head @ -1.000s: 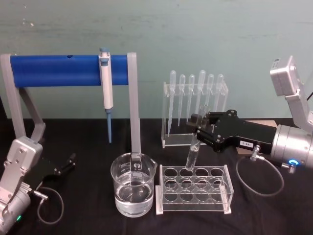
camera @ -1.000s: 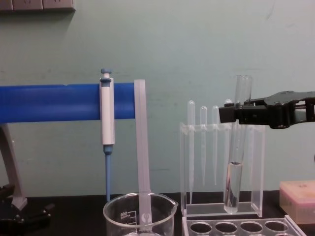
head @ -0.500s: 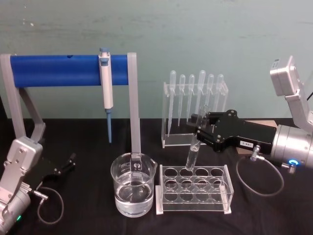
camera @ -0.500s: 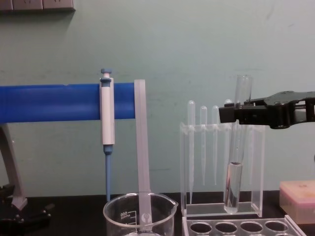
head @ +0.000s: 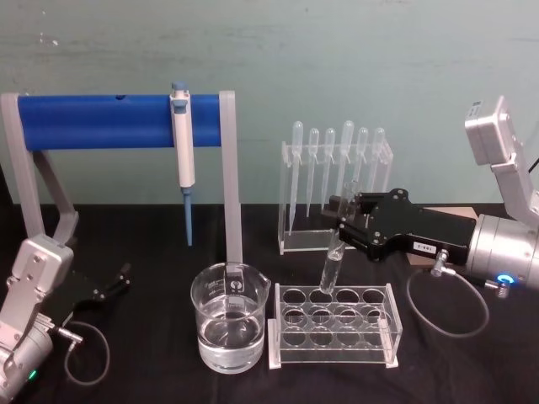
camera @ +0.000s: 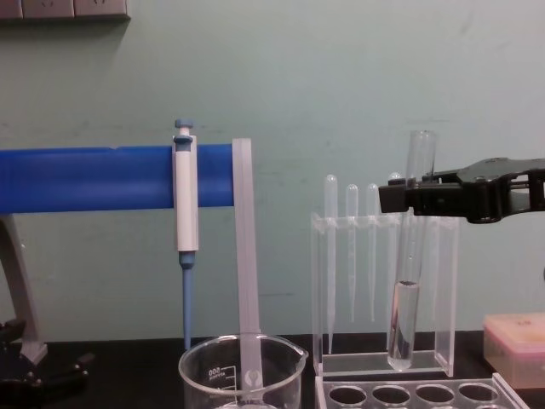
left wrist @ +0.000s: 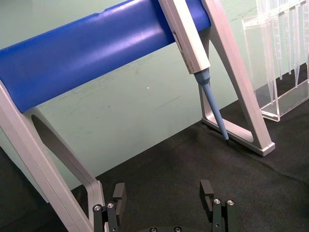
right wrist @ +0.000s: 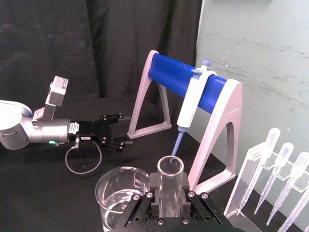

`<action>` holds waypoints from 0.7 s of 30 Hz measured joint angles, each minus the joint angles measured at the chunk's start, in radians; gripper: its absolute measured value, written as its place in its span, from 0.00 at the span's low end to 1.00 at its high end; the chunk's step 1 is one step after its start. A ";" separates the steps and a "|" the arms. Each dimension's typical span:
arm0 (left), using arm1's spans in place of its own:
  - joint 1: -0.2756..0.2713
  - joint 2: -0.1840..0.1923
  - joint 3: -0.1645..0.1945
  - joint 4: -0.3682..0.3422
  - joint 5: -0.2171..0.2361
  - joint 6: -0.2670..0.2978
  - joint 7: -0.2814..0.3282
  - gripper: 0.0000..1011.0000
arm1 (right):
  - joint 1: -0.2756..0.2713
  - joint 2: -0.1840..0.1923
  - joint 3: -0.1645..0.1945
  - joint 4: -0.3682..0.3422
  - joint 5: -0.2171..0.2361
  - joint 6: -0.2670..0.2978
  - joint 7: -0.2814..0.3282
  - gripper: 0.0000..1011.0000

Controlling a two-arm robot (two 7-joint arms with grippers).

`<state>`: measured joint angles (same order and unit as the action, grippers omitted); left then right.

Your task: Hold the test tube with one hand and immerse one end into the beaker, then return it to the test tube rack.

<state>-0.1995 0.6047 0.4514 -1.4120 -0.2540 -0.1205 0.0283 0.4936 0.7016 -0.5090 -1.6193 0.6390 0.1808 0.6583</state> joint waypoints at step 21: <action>0.000 0.000 0.000 0.000 0.000 0.000 0.000 0.99 | 0.011 0.000 -0.001 0.002 0.002 0.005 0.004 0.22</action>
<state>-0.1995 0.6047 0.4514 -1.4120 -0.2539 -0.1205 0.0283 0.5044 0.7016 -0.5096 -1.6172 0.6407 0.1861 0.6621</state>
